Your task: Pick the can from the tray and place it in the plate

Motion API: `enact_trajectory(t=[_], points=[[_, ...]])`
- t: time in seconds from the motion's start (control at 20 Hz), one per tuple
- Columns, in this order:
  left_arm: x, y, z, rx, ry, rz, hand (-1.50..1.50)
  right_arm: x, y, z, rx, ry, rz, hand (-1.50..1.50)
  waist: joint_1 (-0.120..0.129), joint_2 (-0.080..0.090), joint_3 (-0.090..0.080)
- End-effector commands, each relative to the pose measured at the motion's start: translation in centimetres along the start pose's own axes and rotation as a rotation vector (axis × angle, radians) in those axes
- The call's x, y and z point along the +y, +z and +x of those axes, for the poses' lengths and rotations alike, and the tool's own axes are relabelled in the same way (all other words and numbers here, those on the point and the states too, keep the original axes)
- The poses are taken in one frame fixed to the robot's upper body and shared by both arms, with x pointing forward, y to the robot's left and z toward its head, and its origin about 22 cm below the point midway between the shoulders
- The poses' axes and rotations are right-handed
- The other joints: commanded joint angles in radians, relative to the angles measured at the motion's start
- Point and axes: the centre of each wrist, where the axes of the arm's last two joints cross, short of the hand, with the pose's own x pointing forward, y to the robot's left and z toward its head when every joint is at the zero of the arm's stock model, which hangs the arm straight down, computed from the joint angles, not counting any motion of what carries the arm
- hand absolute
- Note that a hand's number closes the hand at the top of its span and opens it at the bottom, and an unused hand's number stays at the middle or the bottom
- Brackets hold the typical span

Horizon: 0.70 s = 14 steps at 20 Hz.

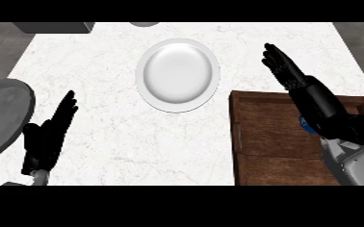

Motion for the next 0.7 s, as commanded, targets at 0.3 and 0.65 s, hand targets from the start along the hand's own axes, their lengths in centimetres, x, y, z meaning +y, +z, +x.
enact_trajectory(t=[0.3, 0.65], points=[[-1.8, -0.1, -0.8, 0.07, 0.047, 0.033, 0.0, -11.0, 1.2, 7.6, -0.022, 0.421, 0.13, 1.5, -0.045, -0.001, -0.035], [-4.2, -0.3, -0.1, 0.061, 0.116, 0.044, 0.0, -11.6, 8.1, -6.1, 0.021, 0.056, -0.231, 1.5, -0.04, 0.038, -0.003]])
